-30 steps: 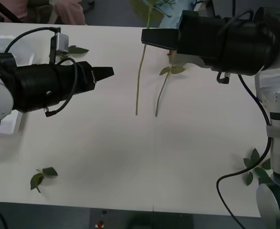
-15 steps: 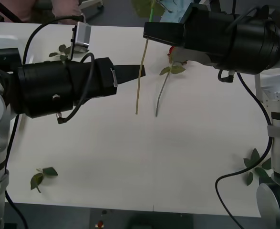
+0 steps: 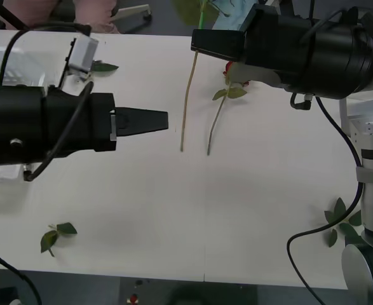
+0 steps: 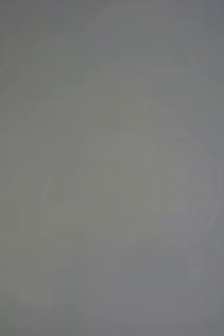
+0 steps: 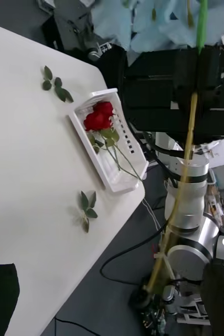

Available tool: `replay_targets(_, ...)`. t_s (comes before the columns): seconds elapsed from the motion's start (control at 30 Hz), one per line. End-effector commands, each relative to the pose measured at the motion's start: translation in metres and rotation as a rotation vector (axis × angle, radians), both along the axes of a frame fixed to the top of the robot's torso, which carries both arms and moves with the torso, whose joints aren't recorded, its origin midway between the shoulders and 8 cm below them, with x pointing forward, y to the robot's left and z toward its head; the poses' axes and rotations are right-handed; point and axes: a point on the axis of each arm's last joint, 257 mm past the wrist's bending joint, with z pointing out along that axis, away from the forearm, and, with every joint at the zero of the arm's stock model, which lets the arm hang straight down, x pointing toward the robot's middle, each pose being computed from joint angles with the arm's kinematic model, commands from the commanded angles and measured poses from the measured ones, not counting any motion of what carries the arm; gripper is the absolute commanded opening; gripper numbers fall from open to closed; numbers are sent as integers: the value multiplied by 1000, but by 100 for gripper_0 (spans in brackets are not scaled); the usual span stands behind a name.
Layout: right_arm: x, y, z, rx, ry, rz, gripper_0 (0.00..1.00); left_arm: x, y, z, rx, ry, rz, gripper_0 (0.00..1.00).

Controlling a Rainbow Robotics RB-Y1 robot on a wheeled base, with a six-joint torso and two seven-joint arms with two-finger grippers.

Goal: Put the red flowers into the right box and the blue flowers into the left box

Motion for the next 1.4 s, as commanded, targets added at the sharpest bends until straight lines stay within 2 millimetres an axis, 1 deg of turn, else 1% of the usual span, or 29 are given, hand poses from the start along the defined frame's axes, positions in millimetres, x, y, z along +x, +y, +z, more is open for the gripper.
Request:
replay_targets(0.03, -9, 6, 10, 0, -82, 18, 0, -6, 24, -15, 118, -82, -2, 100)
replay_targets(0.1, -9, 6, 10, 0, -82, 18, 0, -10, 23, -11, 111, -82, -21, 100)
replay_targets(0.2, -9, 6, 10, 0, -82, 18, 0, -15, 10, -1, 88, -88, -56, 100)
replay_targets(0.27, -9, 6, 10, 0, -82, 18, 0, -17, -2, 8, 59, -71, -73, 100)
replay_targets(0.33, -9, 6, 10, 0, -82, 18, 0, -24, -22, 20, 9, -32, -103, 100)
replay_targets(0.43, -9, 6, 10, 0, -82, 18, 0, -28, -39, 30, -34, 2, -121, 100)
replay_targets(0.47, -9, 6, 10, 0, -82, 18, 0, -29, -42, 31, -41, 10, -123, 100)
replay_targets(0.53, -9, 6, 10, 0, -82, 18, 0, -31, -55, 35, -58, 25, -134, 100)
replay_targets(0.57, -9, 6, 10, 0, -82, 18, 0, -31, -63, 36, -67, 29, -132, 100)
replay_targets(0.63, -9, 6, 10, 0, -82, 18, 0, -26, -71, 37, -73, 19, -118, 100)
replay_targets(0.73, -9, 6, 10, 0, -82, 18, 0, -14, -78, 31, -57, 4, -73, 100)
replay_targets(0.77, -9, 6, 10, 0, -82, 18, 0, -12, -79, 30, -54, 0, -67, 100)
replay_targets(0.8, -9, 6, 10, 0, -82, 18, 0, -9, -81, 30, -48, -11, -56, 95)
replay_targets(0.87, -9, 6, 10, 0, -82, 18, 0, -4, -85, 31, -49, -23, -38, 19)
replay_targets(0.9, -9, 6, 10, 0, -82, 18, 0, -2, -87, 31, -50, -30, -31, 0)
replay_targets(1.0, -9, 6, 10, 0, -82, 18, 0, 2, -88, 33, -60, -41, -18, 0)
replay_targets(1.4, -9, 6, 10, 0, -82, 18, 0, 6, -84, 36, -64, -53, -5, 0)
